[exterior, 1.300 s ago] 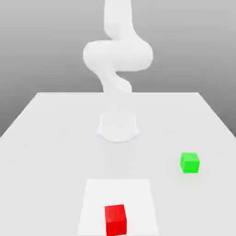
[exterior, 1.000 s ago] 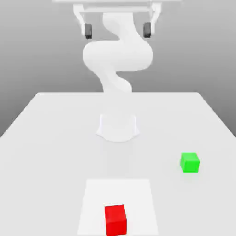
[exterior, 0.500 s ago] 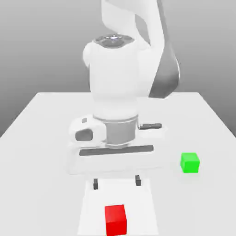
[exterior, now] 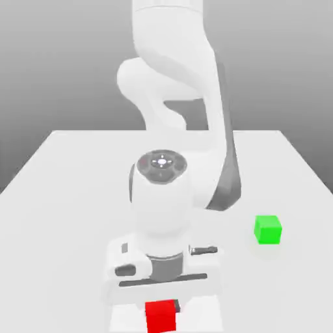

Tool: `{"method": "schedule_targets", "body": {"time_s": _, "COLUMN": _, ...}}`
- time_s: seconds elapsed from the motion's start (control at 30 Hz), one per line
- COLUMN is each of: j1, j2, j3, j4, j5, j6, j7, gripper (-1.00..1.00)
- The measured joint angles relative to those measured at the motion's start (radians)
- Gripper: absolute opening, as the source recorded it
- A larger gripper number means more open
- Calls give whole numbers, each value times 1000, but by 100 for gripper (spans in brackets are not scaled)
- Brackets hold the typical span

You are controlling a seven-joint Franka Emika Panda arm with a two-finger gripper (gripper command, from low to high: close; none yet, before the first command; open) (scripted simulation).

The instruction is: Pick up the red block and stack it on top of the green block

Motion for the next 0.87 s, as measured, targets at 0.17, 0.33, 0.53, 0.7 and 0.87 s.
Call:
{"method": "schedule_targets", "body": {"time_s": 0.17, "j1": 62, "j2": -173, "j3": 50, "j4": -76, "j5": 9, "j6": -97, "j7": 64, "gripper": -100}}
{"method": "schedule_targets", "body": {"time_s": 0.33, "j1": 330, "j2": -354, "j3": 191, "j4": -245, "j5": 74, "j6": -107, "j7": 223, "gripper": -100}}
{"method": "schedule_targets", "body": {"time_s": 0.53, "j1": 486, "j2": -545, "j3": 345, "j4": -437, "j5": 127, "j6": -101, "j7": 420, "gripper": -100}}
{"method": "schedule_targets", "body": {"time_s": 0.7, "j1": 466, "j2": -407, "j3": 379, "j4": -453, "j5": 35, "j6": 51, "j7": 509, "gripper": -100}}
{"method": "schedule_targets", "body": {"time_s": 0.87, "j1": 449, "j2": -307, "j3": 361, "j4": -450, "j5": -76, "j6": 143, "j7": 586, "gripper": 100}}
